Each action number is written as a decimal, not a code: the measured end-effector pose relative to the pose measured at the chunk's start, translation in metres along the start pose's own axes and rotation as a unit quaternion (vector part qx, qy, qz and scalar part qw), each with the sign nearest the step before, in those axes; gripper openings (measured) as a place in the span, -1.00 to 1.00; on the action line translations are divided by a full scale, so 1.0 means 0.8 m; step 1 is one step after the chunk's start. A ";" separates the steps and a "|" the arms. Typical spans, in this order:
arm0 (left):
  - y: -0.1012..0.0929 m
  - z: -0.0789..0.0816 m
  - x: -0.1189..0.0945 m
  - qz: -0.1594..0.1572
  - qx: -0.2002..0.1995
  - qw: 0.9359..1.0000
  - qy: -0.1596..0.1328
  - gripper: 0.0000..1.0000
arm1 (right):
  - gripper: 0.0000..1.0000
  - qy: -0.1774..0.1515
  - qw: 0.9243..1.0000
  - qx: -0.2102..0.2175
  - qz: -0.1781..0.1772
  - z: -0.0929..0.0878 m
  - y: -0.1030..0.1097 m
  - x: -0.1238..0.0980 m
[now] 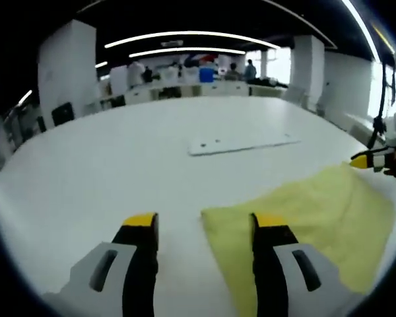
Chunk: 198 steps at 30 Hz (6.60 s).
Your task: Fold the garment on the visible template until the final outline fits inside the template.
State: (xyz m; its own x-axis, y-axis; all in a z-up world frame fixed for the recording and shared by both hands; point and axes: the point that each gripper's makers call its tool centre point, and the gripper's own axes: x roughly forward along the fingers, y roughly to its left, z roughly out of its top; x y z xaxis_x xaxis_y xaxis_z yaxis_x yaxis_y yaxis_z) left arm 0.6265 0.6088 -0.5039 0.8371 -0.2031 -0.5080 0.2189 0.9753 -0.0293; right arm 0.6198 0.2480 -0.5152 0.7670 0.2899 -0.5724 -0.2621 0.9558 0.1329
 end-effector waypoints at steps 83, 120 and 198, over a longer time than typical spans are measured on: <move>-0.071 -0.148 -0.172 -0.079 -0.040 0.984 0.155 -0.95 | -0.98 0.106 0.993 -0.029 0.049 -0.151 0.065 -0.155; -0.065 -0.180 -0.220 -0.032 -0.067 0.986 0.149 -0.98 | -0.98 0.113 0.991 -0.049 0.050 -0.182 0.086 -0.191; -0.075 -0.120 -0.336 -0.067 -0.015 0.996 0.062 0.98 | 0.99 0.016 0.992 -0.062 0.108 -0.122 0.152 -0.305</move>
State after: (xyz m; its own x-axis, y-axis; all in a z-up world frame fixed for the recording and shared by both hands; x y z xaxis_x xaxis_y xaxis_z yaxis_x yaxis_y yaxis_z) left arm 0.3406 0.6133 -0.4484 0.7328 -0.3217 -0.5996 0.3079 0.9426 -0.1294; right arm 0.3439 0.2885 -0.4383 0.6675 0.4830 -0.5667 -0.4892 0.8582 0.1553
